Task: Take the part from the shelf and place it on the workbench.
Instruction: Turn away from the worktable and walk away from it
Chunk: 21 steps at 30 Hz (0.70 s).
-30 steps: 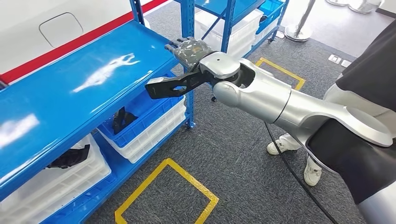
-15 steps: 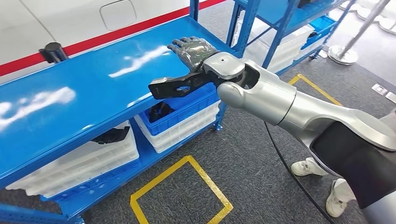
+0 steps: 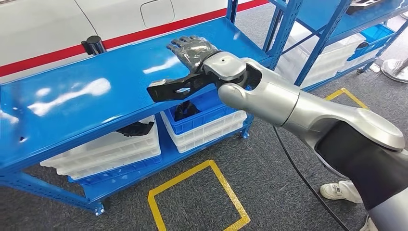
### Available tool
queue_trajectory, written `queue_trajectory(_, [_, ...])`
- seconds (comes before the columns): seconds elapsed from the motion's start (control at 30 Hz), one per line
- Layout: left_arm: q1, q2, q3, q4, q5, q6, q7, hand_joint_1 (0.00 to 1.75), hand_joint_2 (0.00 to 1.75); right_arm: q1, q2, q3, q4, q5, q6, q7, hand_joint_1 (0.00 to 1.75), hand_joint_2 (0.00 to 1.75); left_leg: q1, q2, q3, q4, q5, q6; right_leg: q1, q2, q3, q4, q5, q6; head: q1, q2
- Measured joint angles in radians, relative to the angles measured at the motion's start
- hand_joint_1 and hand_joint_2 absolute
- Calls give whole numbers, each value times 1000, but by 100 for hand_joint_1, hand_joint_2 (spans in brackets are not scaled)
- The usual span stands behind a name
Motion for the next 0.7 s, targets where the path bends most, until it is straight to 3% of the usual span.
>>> queue_trajectory(0.03, [0,1,0,0,0,0,0,0,0,4,6,3,0,1,-4,-2,0,0,3,2,12,-13,15,-6,-2,-13,0,3,-2,3,-2,0])
queue_trajectory(0.07, [0,4,0,0,0,0,-1,0,0,7,13,4,1,3,-8,-2,0,0,6,13,42,-61,43,-12,-4,-25,0,7,-5,8,-3,0])
queue_trajectory(0.1, [0,6,0,0,-1,0,-1,0,0,9,21,5,1,7,-14,-3,0,0,5,39,79,-124,66,-17,-5,-36,-1,14,-10,15,-4,0])
queue_trajectory(0.13, [-1,8,0,0,-2,0,-2,0,0,9,30,5,1,13,-21,-4,0,0,3,67,110,-179,82,-15,-4,-45,-2,22,-16,23,-6,0])
queue_trajectory(0.2, [-2,12,0,0,-6,0,-3,0,0,11,52,6,3,33,-35,-7,0,0,-4,101,134,-229,86,4,2,-61,-4,32,-24,35,-7,0])
queue_trajectory(0.27, [-2,14,0,0,-9,0,-3,0,0,18,77,8,6,52,-42,-10,0,0,-6,82,128,-229,89,30,5,-77,-4,33,-27,40,-3,0])
queue_trajectory(0.3, [-3,15,0,0,-9,0,-3,0,0,21,86,8,7,57,-42,-11,0,0,-5,70,126,-229,91,36,3,-75,-4,36,-33,44,-1,0])
queue_trajectory(0.37, [-7,16,0,0,-9,5,-1,0,0,25,91,7,9,61,-39,-12,0,0,-4,44,124,-231,96,48,-3,-37,-24,90,-75,50,4,0])
queue_trajectory(0.43, [-11,16,0,0,-7,13,0,0,0,26,82,6,10,49,-29,-13,0,0,-5,16,122,-230,100,56,-4,9,-77,219,-145,51,10,0])
queue_trajectory(0.47, [-11,15,0,0,-5,16,0,0,0,27,73,5,10,40,-22,-11,0,0,-7,1,122,-230,101,59,-3,18,-105,283,-170,50,15,0])
queue_trajectory(0.5, [-10,15,0,0,-3,17,0,0,0,28,63,3,11,31,-16,-9,0,0,-10,-13,121,-230,103,62,-2,22,-123,321,-177,46,19,0])
queue_trajectory(0.53, [-8,15,0,0,-2,18,0,0,0,27,54,1,11,25,-10,-6,0,0,-14,-26,121,-230,104,64,0,24,-125,320,-164,39,24,0])
queue_trajectory(0.57, [-7,15,0,0,0,19,0,0,0,26,47,-2,11,23,-7,-4,0,0,-18,-36,122,-230,105,66,4,25,-110,282,-133,29,29,0])
queue_trajectory(0.63, [-4,13,0,0,0,19,0,0,0,19,39,-10,11,21,-5,-3,0,0,-25,-50,122,-230,107,67,16,27,-53,150,-62,-1,33,0])
queue_trajectory(0.7, [-3,9,0,0,1,20,0,0,0,11,36,-16,9,20,-4,-2,0,0,-26,-55,117,-229,108,65,26,31,-17,59,-31,-17,29,0])
